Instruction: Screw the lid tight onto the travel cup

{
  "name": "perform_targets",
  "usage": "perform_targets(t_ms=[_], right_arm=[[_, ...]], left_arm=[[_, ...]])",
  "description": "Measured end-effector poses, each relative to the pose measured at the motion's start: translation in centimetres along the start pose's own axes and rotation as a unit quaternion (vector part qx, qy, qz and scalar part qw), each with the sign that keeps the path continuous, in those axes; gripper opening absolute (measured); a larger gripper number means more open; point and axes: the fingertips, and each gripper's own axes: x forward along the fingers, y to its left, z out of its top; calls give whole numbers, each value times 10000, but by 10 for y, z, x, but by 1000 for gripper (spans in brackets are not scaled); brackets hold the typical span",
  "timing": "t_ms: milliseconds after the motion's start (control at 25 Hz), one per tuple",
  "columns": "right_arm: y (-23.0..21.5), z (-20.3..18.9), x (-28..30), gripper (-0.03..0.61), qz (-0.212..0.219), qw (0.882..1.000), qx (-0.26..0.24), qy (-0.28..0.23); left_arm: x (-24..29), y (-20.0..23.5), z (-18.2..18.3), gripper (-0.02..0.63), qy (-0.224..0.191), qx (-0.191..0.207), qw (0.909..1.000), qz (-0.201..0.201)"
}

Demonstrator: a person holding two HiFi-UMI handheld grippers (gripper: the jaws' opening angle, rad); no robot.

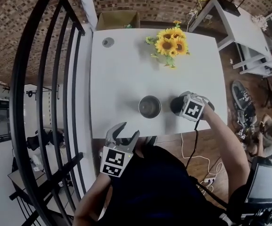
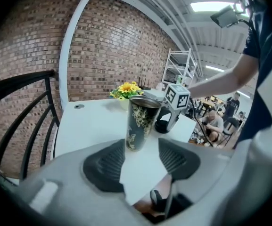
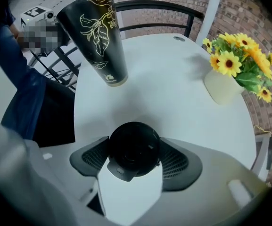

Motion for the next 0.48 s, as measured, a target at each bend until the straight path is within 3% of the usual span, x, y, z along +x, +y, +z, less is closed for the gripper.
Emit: perform_targets(t_ms=[200, 360, 480], right_arm=[[10, -1, -12, 339, 175, 9979, 512, -349], [15, 22, -56, 339, -44, 9958, 386, -828], [28, 55, -113, 339, -48, 9916, 119, -1287]], left_arm=[[-1, 3, -7, 222, 7, -26, 10000, -35], [2, 5, -2, 222, -6, 136, 9999, -92], [7, 9, 6, 227, -43, 473, 9988, -109]])
